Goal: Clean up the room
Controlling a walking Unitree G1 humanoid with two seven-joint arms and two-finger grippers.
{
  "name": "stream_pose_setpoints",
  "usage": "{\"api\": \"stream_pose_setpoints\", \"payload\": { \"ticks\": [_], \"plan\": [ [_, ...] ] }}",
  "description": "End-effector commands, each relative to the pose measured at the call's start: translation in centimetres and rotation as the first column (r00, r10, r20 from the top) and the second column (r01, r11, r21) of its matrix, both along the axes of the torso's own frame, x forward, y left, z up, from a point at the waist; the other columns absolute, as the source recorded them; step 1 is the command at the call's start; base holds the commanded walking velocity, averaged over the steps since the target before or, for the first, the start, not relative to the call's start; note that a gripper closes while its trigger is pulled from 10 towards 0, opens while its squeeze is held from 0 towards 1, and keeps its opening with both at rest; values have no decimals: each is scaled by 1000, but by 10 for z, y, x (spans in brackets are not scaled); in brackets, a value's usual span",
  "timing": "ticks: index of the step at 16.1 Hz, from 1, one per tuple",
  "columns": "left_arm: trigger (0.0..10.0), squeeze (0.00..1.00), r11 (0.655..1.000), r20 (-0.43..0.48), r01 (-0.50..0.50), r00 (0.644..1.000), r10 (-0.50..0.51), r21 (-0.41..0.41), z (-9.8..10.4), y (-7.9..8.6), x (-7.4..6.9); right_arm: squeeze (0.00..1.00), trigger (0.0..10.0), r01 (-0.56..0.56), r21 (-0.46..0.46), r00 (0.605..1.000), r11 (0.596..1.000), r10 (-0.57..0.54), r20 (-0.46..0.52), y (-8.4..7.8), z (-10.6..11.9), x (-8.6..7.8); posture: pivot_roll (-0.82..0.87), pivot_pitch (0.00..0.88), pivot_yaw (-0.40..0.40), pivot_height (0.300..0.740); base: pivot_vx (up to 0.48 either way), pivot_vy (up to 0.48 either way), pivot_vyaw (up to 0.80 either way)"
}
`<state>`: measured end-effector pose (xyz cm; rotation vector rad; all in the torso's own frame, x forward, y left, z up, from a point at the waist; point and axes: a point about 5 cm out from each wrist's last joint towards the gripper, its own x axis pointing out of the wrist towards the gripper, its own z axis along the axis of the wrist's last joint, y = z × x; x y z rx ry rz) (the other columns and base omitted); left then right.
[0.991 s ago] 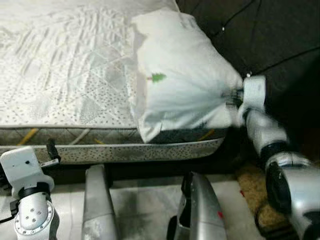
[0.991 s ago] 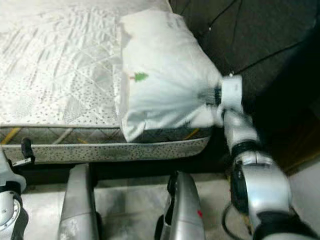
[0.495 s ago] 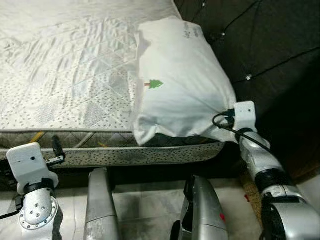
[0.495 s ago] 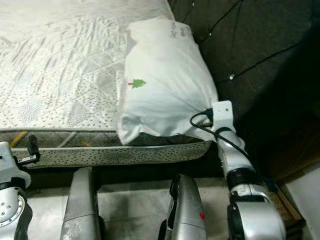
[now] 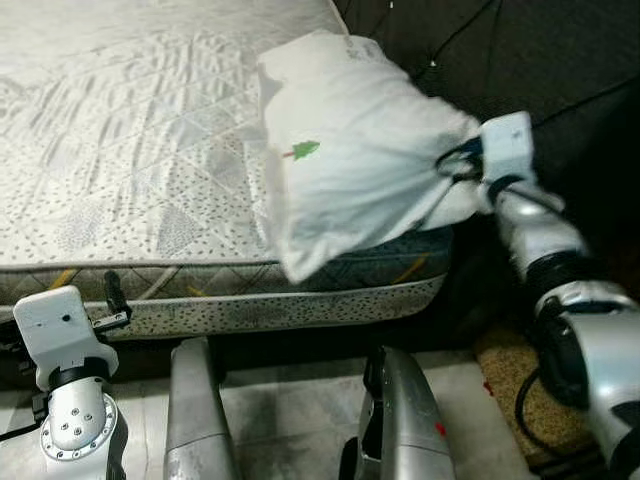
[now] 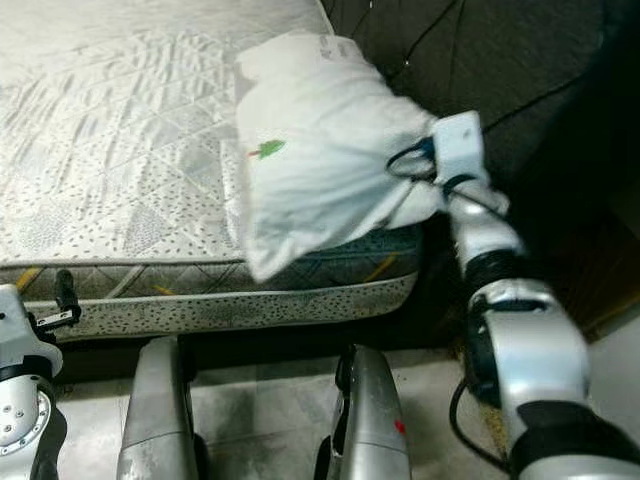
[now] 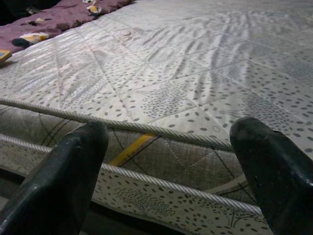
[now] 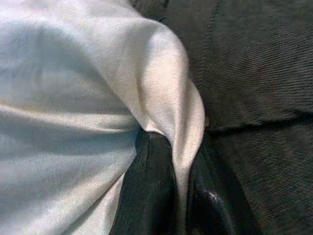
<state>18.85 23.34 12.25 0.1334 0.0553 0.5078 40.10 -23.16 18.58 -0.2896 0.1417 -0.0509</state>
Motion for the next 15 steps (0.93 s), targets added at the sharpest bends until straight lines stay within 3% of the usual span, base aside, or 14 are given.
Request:
{"api": "stream_pose_setpoints", "payload": {
  "ticks": [1, 2, 4, 5, 6, 7, 8, 10, 15],
  "plan": [
    [10000, 0, 1000, -4, 1, 1000, -1, 22, 0, 0, 0, 0, 0, 78, 28, 992, 997, -81, 101, -17, 31, 3, 152, 0, -125, 485, 0, 0, 0],
    [10000, 0, 999, -4, 15, 1000, -15, 41, 1, -1, 0, 0, 0, 89, 26, 991, 996, -91, 101, -21, 31, 2, 150, 0, -124, 485, 0, 0, 0],
    [10000, 0, 999, -4, 20, 1000, -20, 34, 1, -4, 1, 0, 0, 56, 39, 998, 998, -58, 40, -15, 10, -1, 148, 0, -123, 485, 0, 0, 0],
    [10000, 0, 999, -2, 24, 1000, -23, 32, 1, -5, 2, 0, 10000, 5, 61, 1000, 998, -4, -24, -4, -12, -5, 147, 0, -122, 485, 0, 0, 0],
    [10000, 0, 999, -1, 29, 1000, -29, 28, 0, -6, 3, 690, 10000, -29, 115, 998, 993, 35, -55, 4, -27, -8, 143, 0, -116, 485, 0, 0, 0],
    [10000, 0, 999, -1, 32, 999, -32, 27, 0, -7, 4, 1000, 10000, -41, 147, 997, 988, 51, -63, 10, -34, -9, 141, 0, -112, 485, 0, 0, 0],
    [10000, 0, 999, 1, 39, 999, -39, 27, 1, -7, 5, 1000, 10000, -65, 196, 994, 979, 80, -71, 19, -41, -11, 138, 0, -108, 485, 0, 0, 0],
    [10000, 0, 999, 3, 45, 999, -45, 30, 1, -6, 8, 1000, 10000, -106, 195, 993, 975, 116, -38, 31, -45, -12, 131, 0, -103, 485, 0, 0, 0],
    [10000, 0, 999, 23, 47, 999, -47, 23, 2, -9, 16, 1000, 10000, -113, 185, 993, 976, 114, 6, 32, -54, -20, 112, 0, -109, 485, 0, 0, 0]
  ]
}}
